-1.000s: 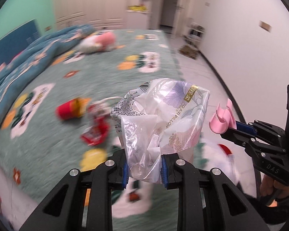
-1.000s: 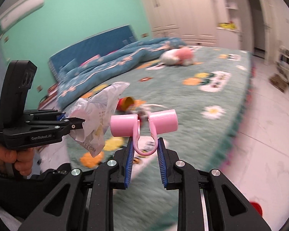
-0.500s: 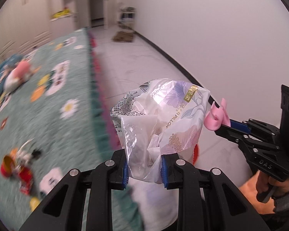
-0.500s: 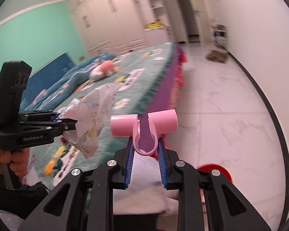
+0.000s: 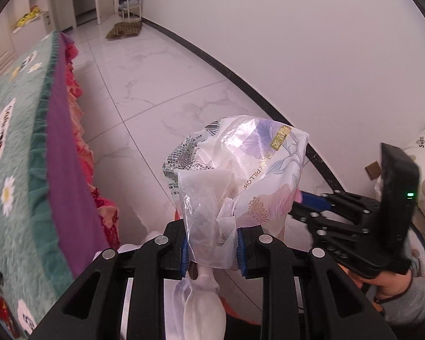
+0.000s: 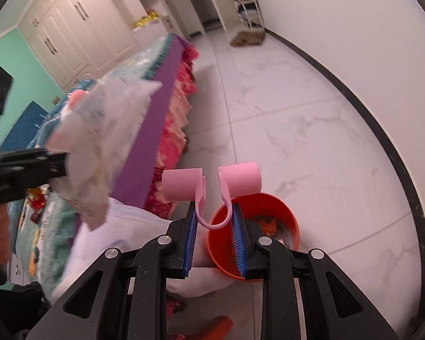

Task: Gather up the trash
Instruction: 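Carry the plastic bag and pink clip with both tools to the orange bucket, then open both tools over the orange bucket, dropping clip and bag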

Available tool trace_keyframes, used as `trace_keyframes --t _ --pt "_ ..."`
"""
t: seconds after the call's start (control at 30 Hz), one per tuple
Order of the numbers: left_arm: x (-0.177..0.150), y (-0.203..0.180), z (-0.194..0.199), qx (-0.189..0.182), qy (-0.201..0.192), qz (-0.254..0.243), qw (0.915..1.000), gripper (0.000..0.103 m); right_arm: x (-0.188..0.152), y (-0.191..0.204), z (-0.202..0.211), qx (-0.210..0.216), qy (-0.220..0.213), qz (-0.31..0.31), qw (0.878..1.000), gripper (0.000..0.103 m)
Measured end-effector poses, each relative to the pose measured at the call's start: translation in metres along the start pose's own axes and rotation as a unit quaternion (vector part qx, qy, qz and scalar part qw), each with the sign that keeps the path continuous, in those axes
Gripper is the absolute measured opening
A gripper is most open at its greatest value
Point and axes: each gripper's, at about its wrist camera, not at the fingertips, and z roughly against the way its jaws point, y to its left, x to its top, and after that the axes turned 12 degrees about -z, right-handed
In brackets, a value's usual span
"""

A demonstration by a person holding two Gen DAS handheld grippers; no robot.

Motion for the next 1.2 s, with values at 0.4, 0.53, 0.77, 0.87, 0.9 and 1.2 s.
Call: trace_keyframes --t 0.4,0.53,0.77,0.87,0.9,1.2 --pt "0.018 -0.002 -0.047 -0.001 0.050 -0.003 0.9987 0.027 0.008 -0.017 -0.049 -0.020 0.013 -0.035 0.999 0.028" --pt "0.024 -0.010 -0.066 -0.010 0.065 -0.012 0.9978 0.028 0.012 -0.034 -0.027 -0.037 -0.020 -0.047 0.998 0.028" --pt "0.029 -0.027 -0.101 -0.020 0.094 -0.037 0.9946 0.048 0.019 -0.055 -0.004 -0.052 -0.041 -0.072 0.995 0.028" --pt "0.031 -0.032 -0.106 -0.012 0.092 -0.048 0.9945 0.065 0.022 -0.060 -0.002 -0.053 -0.044 -0.076 0.995 0.028" --pt "0.032 -0.033 -0.108 -0.009 0.093 -0.050 0.9944 0.069 0.021 -0.060 0.000 -0.053 -0.044 -0.077 0.995 0.028" --pt "0.033 -0.039 -0.108 -0.004 0.088 -0.057 0.9945 0.088 0.021 -0.053 0.005 -0.045 -0.048 -0.074 0.995 0.028"
